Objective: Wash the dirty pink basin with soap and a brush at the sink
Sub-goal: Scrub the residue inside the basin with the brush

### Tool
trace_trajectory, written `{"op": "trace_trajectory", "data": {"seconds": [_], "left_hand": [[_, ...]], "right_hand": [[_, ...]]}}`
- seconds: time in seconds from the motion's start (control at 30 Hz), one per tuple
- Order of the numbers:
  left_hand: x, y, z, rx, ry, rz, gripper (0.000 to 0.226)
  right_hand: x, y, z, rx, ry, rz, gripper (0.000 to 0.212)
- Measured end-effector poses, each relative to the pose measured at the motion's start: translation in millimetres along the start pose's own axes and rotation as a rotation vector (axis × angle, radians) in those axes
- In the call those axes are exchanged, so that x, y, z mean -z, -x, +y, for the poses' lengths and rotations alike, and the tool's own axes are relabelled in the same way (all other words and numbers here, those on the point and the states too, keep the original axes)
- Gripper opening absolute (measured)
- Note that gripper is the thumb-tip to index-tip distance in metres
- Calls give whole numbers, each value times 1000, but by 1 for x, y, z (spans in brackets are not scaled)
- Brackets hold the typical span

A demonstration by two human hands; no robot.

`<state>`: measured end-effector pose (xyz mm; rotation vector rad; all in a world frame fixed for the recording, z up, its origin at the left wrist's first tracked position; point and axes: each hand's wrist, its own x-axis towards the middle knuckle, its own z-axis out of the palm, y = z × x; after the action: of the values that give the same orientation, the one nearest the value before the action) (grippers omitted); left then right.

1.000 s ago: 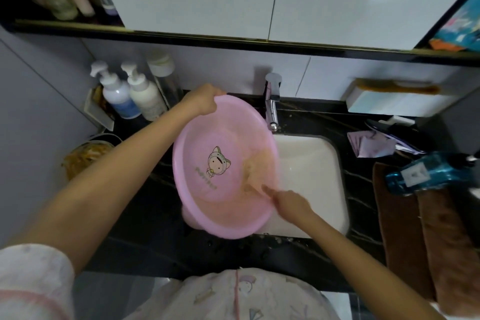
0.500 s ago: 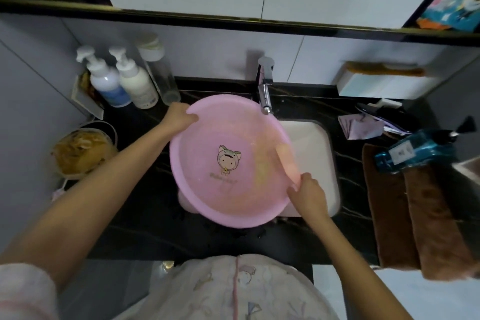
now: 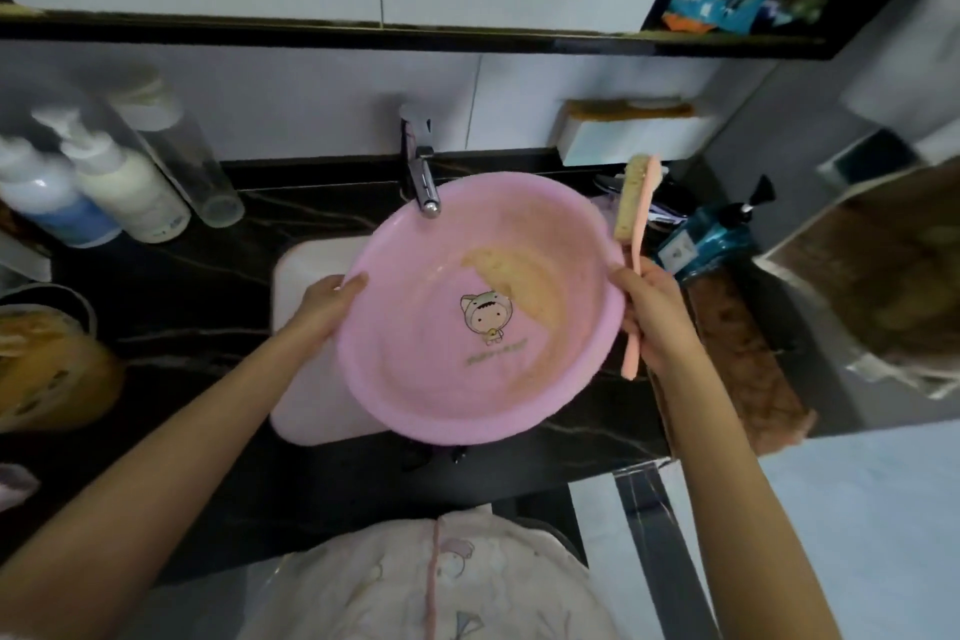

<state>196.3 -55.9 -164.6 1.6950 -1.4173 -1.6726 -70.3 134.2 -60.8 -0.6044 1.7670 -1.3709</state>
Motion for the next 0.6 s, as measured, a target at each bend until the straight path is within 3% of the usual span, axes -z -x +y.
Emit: {"op": "trace_trajectory", "data": {"seconds": [0.2, 0.3, 0.4, 0.5, 0.6], "left_hand": [[-39, -7, 0, -40, 148, -173, 16], [-53, -10, 0, -48, 16, -168, 40], [-63, 8, 7, -248, -202, -159, 38], [-67, 56, 23, -509, -197, -376, 28], [-76, 105, 34, -619, -189, -606, 59]], "right_hand": [[8, 21, -46, 208, 66, -70, 24], [4, 23, -56, 244, 187, -53, 24], [-14, 19, -59, 370, 409, -12, 13], [-39, 15, -59, 438, 514, 50, 16], [-65, 16, -63, 453, 498, 120, 22]]}}
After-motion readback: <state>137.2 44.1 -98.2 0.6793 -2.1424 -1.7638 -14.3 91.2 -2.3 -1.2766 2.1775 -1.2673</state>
